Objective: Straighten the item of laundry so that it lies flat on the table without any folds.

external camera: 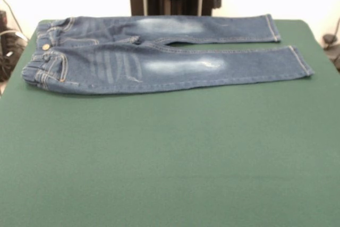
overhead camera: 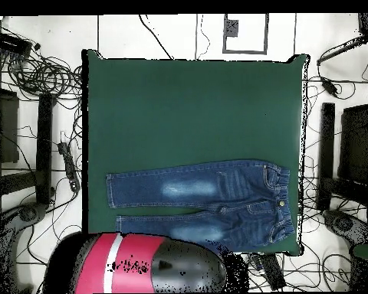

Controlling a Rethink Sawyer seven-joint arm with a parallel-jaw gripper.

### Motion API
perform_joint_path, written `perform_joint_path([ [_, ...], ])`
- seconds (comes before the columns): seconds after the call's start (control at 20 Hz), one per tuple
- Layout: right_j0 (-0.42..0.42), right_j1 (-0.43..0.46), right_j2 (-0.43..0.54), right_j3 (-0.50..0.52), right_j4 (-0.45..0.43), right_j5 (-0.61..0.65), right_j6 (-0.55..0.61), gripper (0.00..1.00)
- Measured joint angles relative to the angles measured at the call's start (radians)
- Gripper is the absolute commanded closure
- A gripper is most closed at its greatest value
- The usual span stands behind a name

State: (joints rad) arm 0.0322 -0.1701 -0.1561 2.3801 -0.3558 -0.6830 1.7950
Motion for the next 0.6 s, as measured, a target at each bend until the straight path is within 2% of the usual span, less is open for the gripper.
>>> perform_joint_path([
  [0.05, 0.005, 0.019, 0.000, -0.001, 0.020, -0.046, 0.000, 1.00],
  [0.25, 0.006, 0.033, 0.000, -0.001, 0.052, -0.103, 0.000, 1.00],
  [0.6, 0.006, 0.028, 0.000, 0.002, 0.086, -0.085, 0.000, 1.00],
])
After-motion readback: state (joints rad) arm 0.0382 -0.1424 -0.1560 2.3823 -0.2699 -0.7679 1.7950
